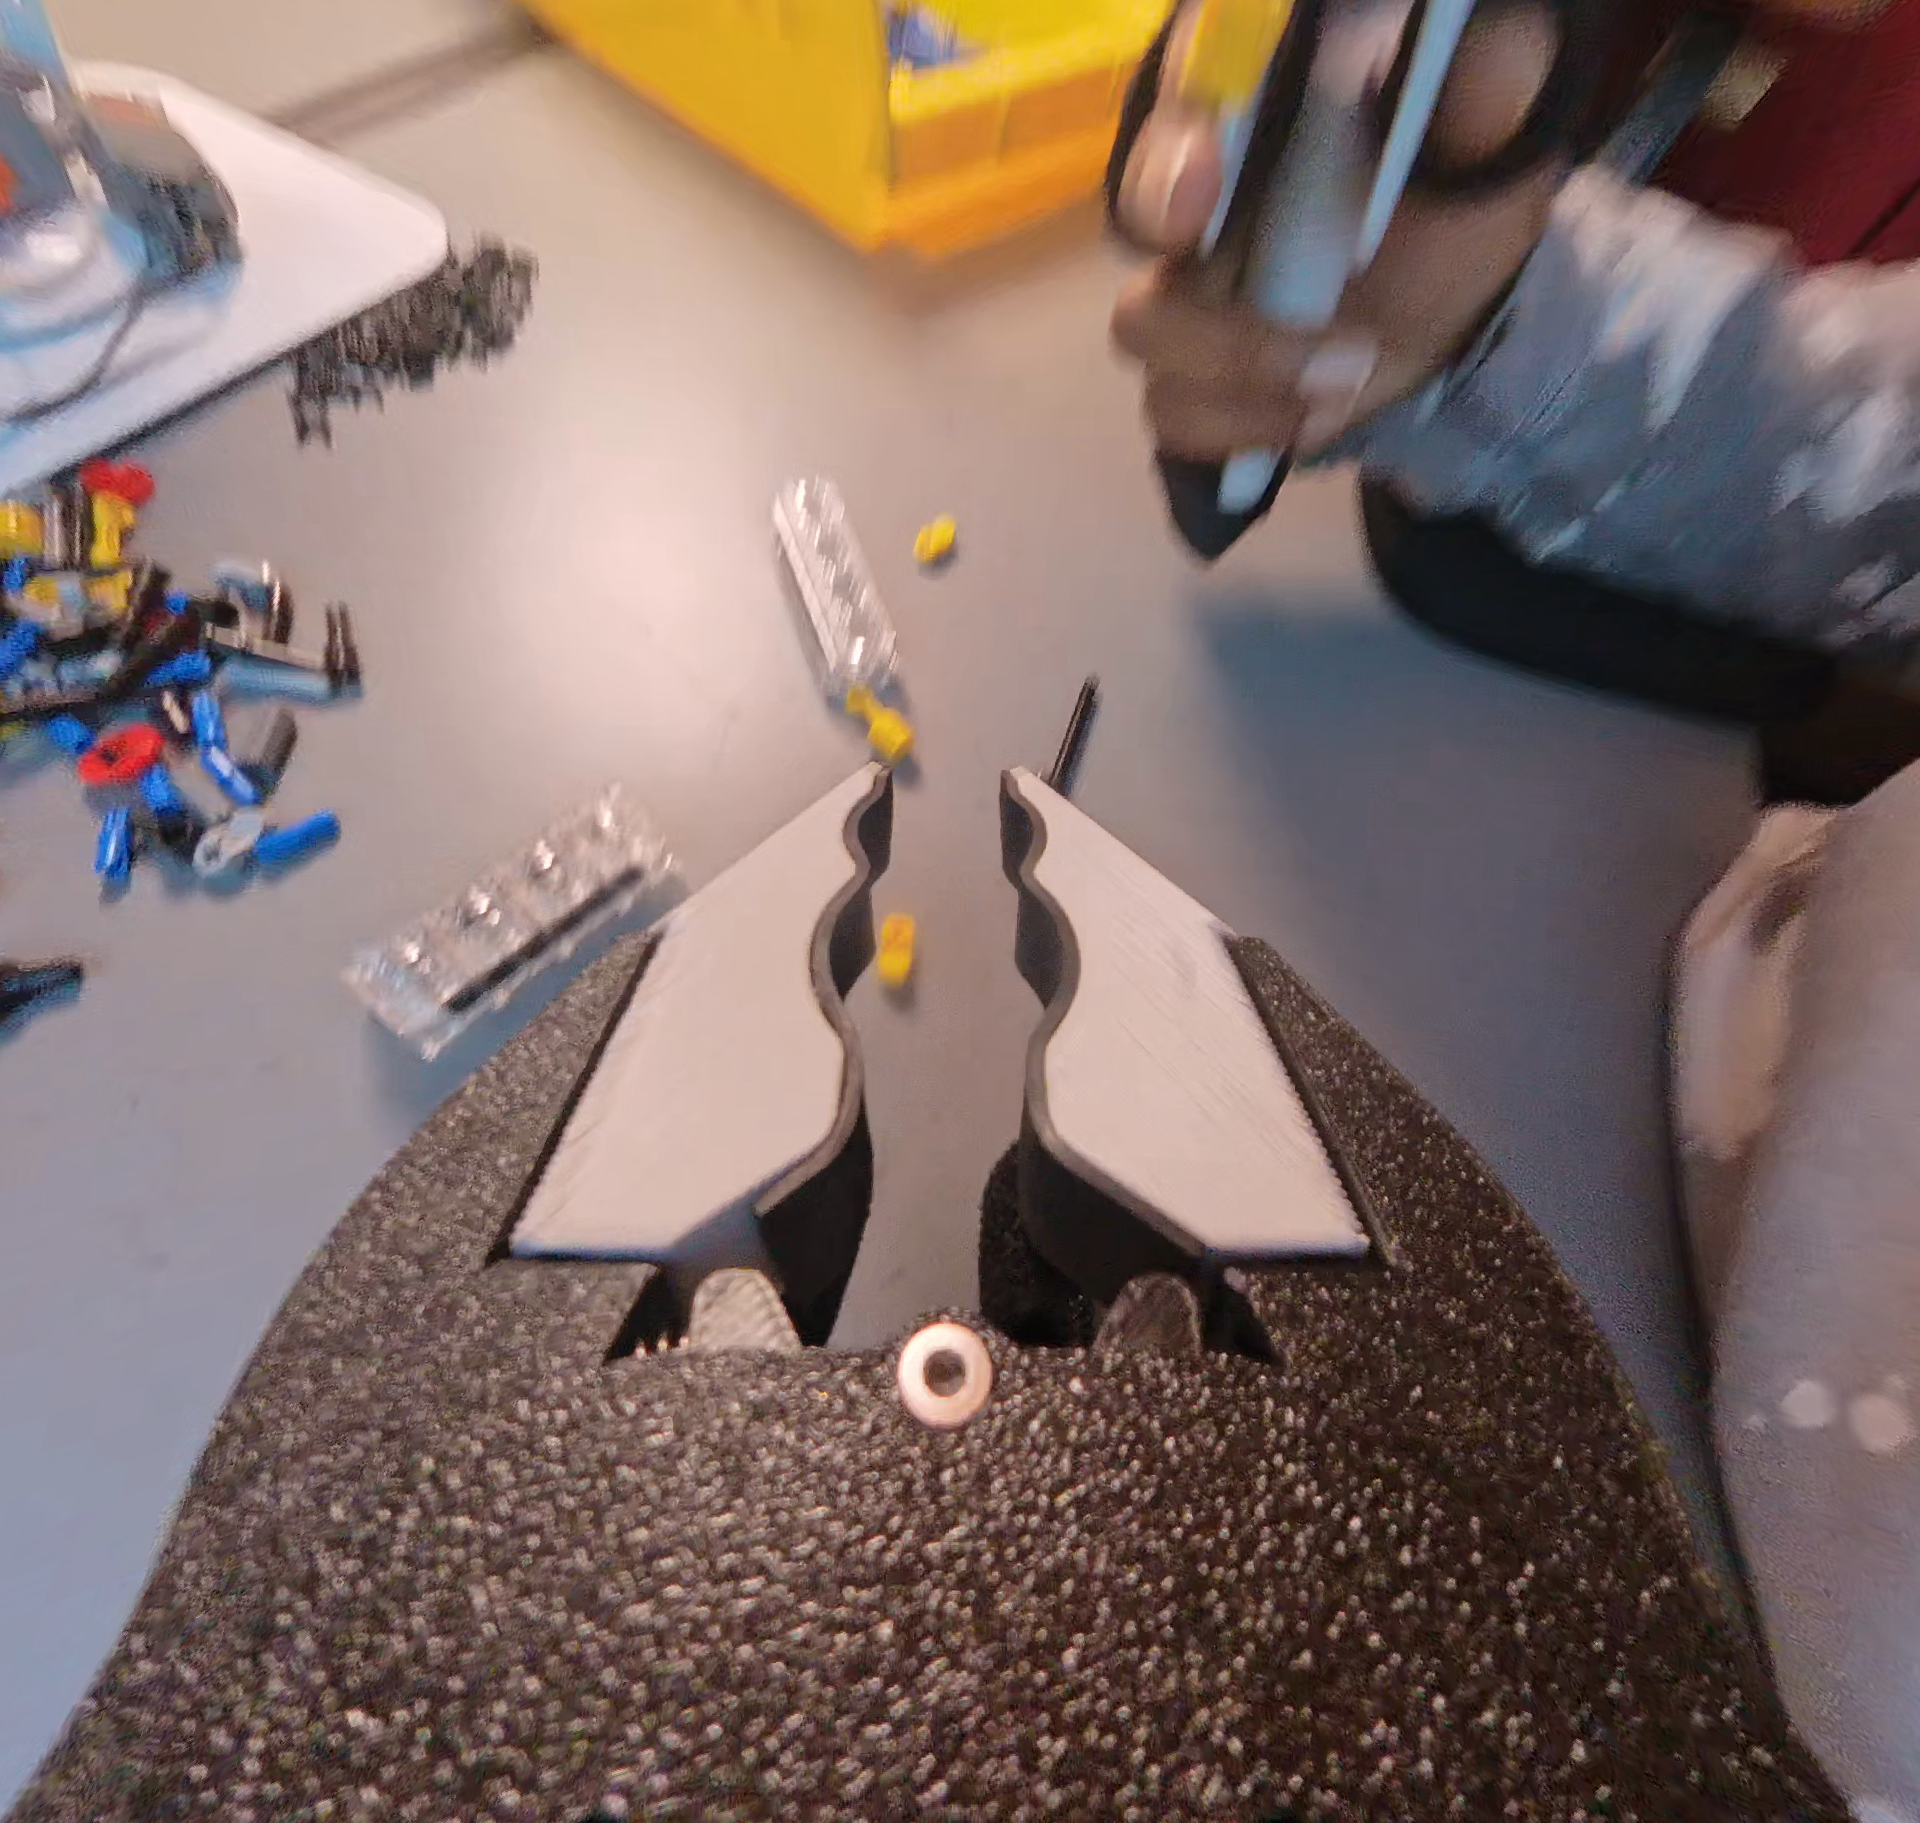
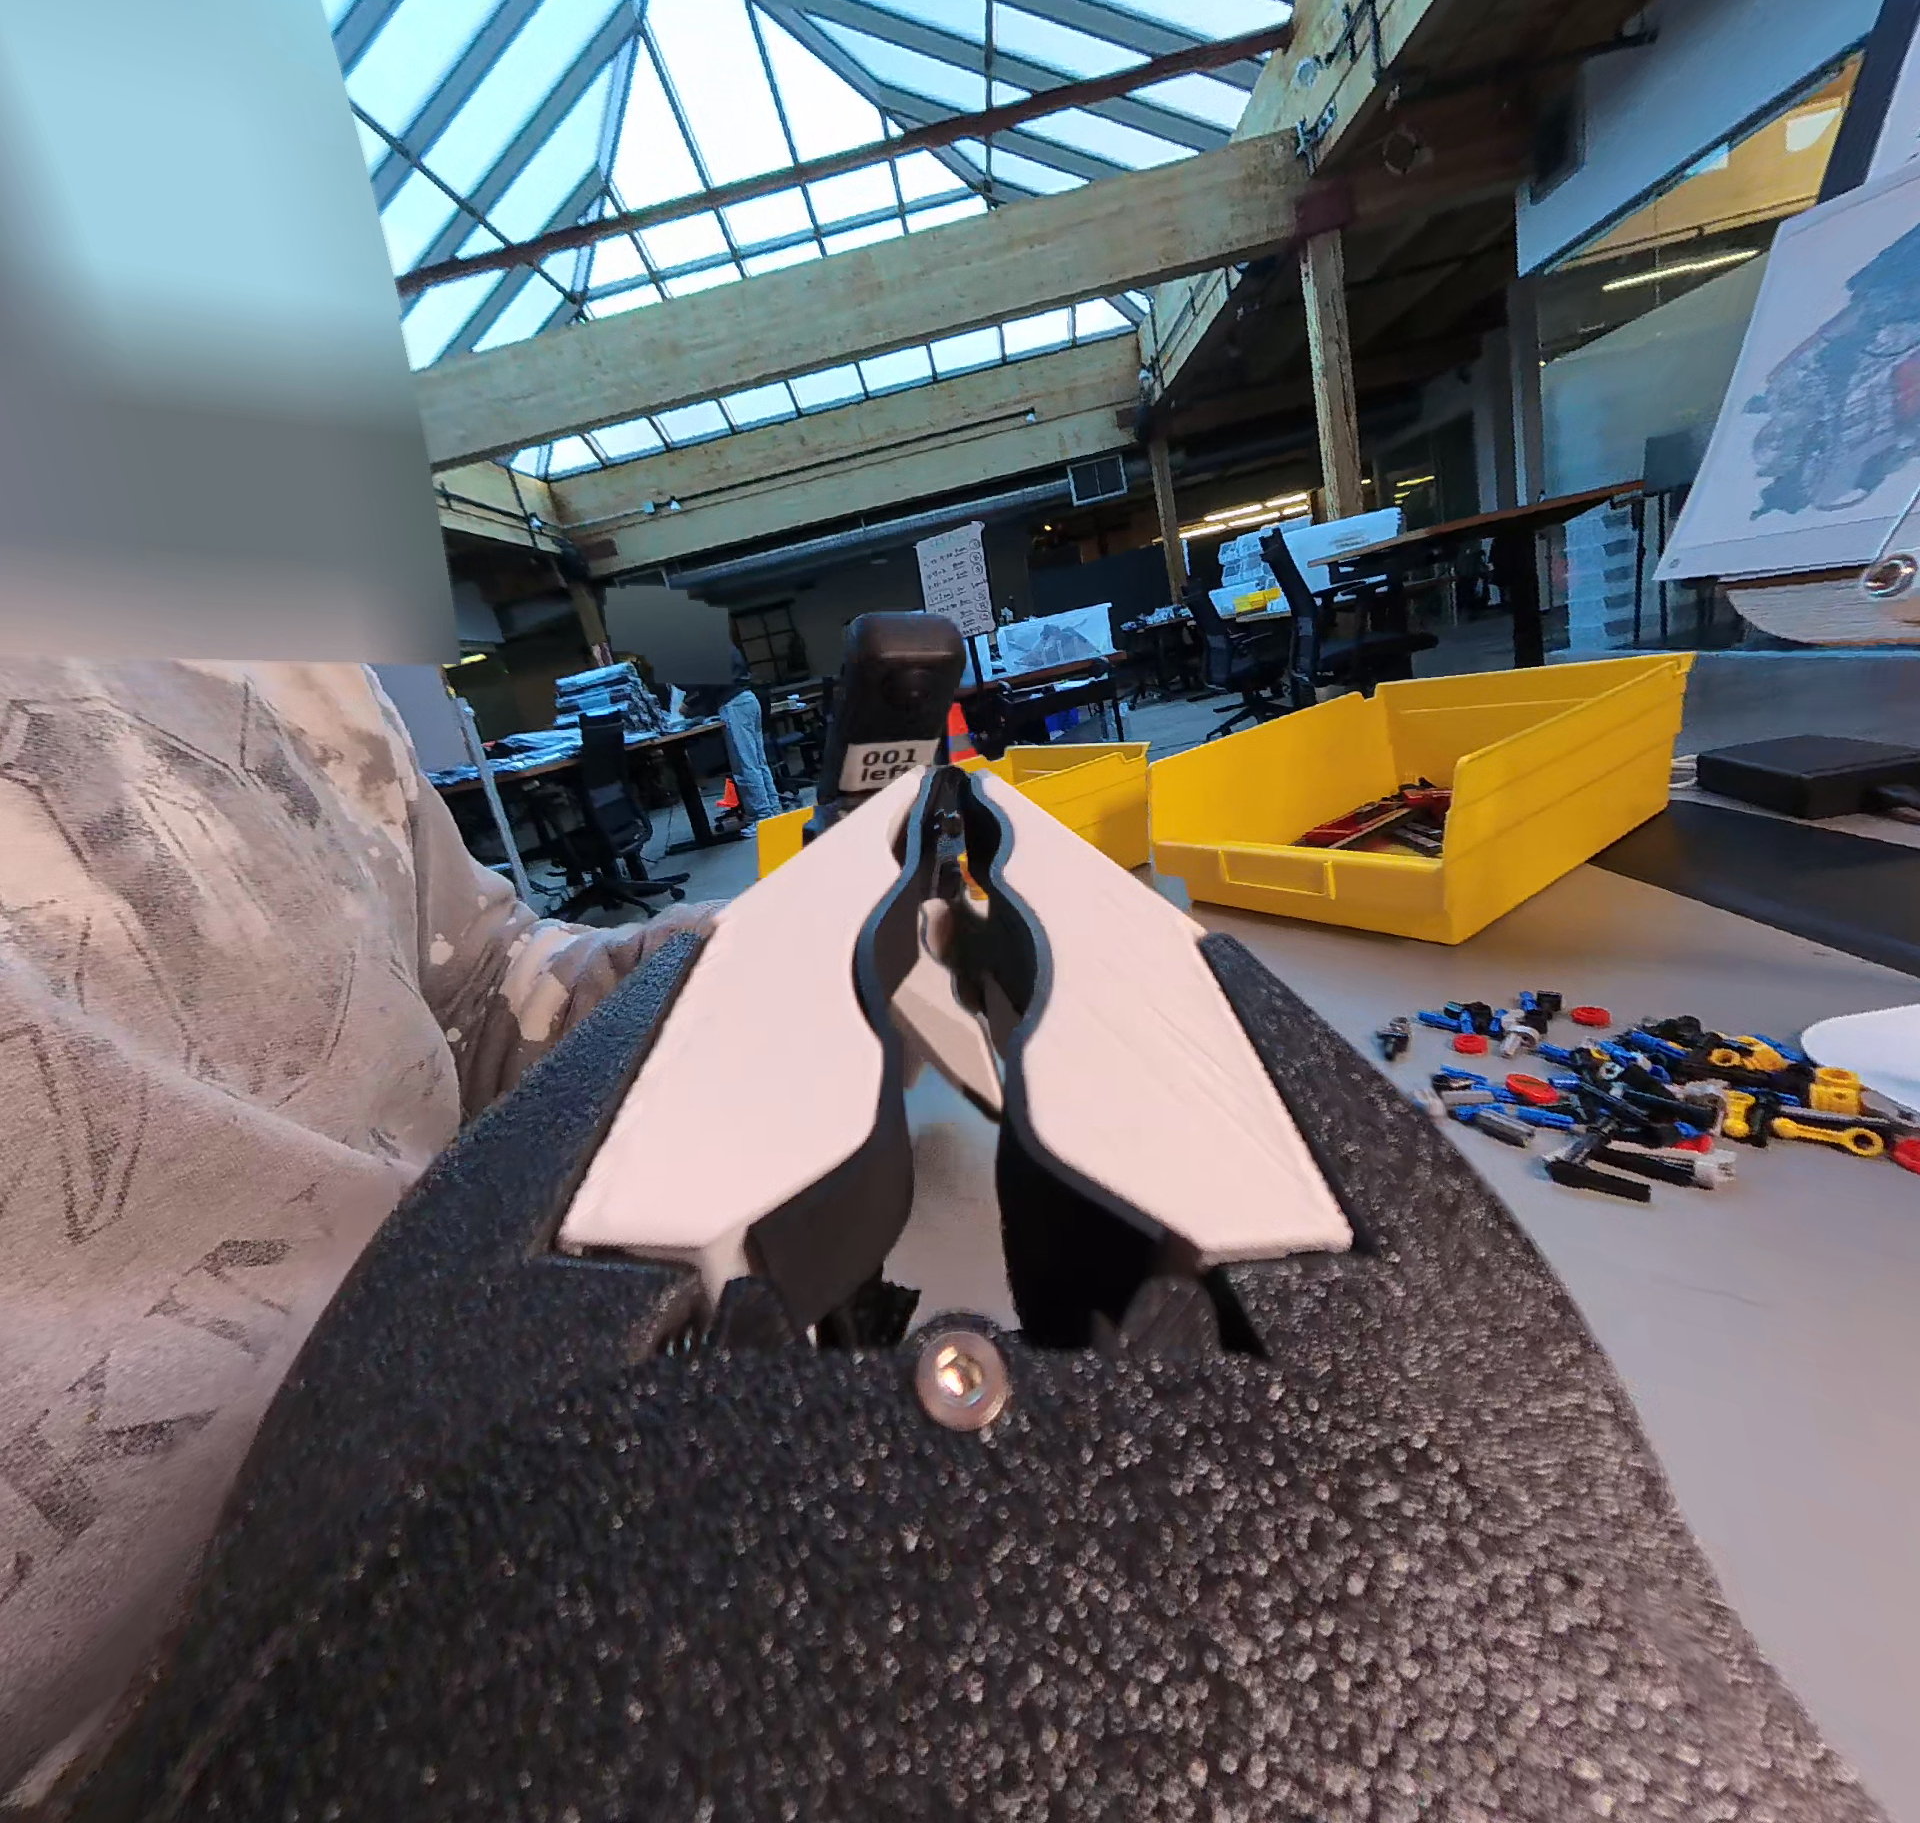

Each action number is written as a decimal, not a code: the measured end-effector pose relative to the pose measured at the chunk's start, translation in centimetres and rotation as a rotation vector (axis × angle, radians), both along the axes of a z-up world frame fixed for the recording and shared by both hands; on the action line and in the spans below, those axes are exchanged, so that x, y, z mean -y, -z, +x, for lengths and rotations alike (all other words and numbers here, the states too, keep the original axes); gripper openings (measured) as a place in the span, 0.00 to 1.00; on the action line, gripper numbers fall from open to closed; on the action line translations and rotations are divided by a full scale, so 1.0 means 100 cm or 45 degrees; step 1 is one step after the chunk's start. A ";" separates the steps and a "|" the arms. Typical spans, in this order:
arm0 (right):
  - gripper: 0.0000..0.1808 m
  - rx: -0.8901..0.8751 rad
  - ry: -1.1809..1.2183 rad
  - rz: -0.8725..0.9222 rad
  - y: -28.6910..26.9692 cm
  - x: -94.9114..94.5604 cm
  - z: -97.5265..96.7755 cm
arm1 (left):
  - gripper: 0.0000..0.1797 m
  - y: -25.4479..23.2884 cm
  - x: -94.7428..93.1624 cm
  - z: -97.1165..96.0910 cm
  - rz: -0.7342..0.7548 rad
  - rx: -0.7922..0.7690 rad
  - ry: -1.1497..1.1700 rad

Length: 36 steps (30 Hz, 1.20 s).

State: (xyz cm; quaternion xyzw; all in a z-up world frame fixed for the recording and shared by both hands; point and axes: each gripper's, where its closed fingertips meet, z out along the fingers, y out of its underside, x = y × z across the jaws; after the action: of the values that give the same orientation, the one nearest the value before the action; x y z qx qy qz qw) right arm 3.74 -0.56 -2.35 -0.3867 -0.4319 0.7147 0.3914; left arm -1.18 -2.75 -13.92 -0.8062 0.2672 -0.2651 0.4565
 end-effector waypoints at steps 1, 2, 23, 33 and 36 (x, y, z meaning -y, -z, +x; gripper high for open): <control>0.01 -0.017 -0.024 -0.022 -0.002 0.003 0.000 | 0.11 -0.022 -0.001 0.006 0.056 0.143 0.018; 0.01 -0.036 -0.048 -0.047 -0.003 0.006 0.000 | 0.11 -0.044 -0.001 0.012 0.113 0.278 0.036; 0.01 -0.190 -0.233 -0.303 -0.019 0.021 0.002 | 0.04 -0.127 0.002 0.054 0.415 0.512 0.217; 0.01 -0.199 -0.264 -0.329 -0.019 0.026 0.001 | 0.03 -0.134 0.010 0.048 0.461 0.503 0.228; 0.01 -0.193 -0.243 -0.312 -0.019 0.024 0.001 | 0.05 -0.133 0.008 0.042 0.475 0.464 0.207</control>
State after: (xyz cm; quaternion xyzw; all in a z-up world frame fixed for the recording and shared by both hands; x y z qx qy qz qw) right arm 3.83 -3.01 -0.46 -0.3336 -0.3455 0.8230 0.3032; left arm 3.06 -3.51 -0.64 -0.6231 0.2887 -0.3878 0.6148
